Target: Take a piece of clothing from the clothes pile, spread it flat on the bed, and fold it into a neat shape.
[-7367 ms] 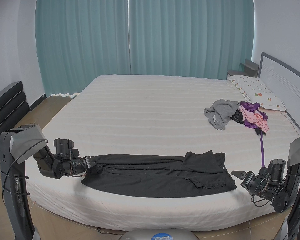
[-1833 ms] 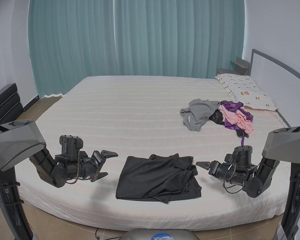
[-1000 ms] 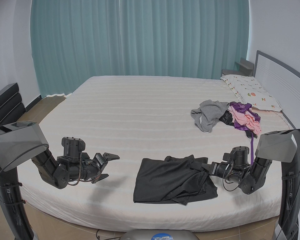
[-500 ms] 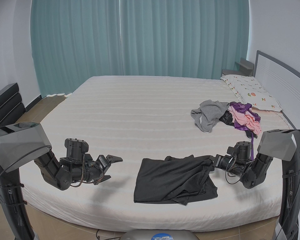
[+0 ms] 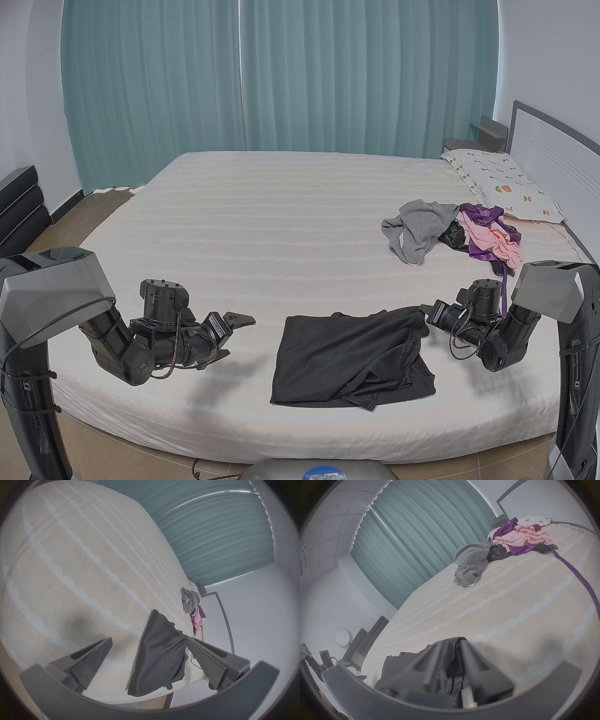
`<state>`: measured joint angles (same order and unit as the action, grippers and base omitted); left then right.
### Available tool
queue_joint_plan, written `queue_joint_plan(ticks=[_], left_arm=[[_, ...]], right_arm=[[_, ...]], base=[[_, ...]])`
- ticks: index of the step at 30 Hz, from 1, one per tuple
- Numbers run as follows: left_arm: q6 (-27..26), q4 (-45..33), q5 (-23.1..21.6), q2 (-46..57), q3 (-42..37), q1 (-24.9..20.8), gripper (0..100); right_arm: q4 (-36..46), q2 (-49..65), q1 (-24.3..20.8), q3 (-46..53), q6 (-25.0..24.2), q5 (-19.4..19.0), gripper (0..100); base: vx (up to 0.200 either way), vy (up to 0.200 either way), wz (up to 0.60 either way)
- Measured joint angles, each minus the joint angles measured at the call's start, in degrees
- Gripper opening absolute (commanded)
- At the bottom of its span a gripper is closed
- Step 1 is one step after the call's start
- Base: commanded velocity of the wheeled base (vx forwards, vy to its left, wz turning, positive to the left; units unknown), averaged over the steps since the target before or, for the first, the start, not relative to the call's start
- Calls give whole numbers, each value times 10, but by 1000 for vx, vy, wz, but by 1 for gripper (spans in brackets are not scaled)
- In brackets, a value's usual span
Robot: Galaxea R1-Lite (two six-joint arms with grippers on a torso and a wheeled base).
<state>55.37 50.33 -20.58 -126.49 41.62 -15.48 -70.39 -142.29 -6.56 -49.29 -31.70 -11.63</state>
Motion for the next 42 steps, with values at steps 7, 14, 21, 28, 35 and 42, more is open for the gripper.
queue_joint_plan(ticks=[7, 14, 21, 28, 35, 42], left_arm=[[-1, 1, 0, -4, -2, -2, 100], [-1, 1, 0, -5, -3, -2, 100], [-1, 1, 0, -5, -3, -2, 100], [-1, 1, 1, -5, -4, -2, 100], [-1, 0, 1, -5, -4, -2, 100], [-2, 0, 1, -5, -4, -3, 100]], right_arm=[[-20, 5, 2, 13, -5, -1, 100], [-69, 37, 0, 106, 1, -81, 100], [-102, 67, -31, 224, 27, -127, 100], [-146, 88, -86, 309, 35, -137, 100], [-155, 82, -105, 329, 36, -135, 100], [-154, 63, -106, 312, 37, -135, 100]], base=[[0, 0, 0], [0, 0, 0], [0, 0, 0], [0, 0, 0], [0, 0, 0], [0, 0, 0]])
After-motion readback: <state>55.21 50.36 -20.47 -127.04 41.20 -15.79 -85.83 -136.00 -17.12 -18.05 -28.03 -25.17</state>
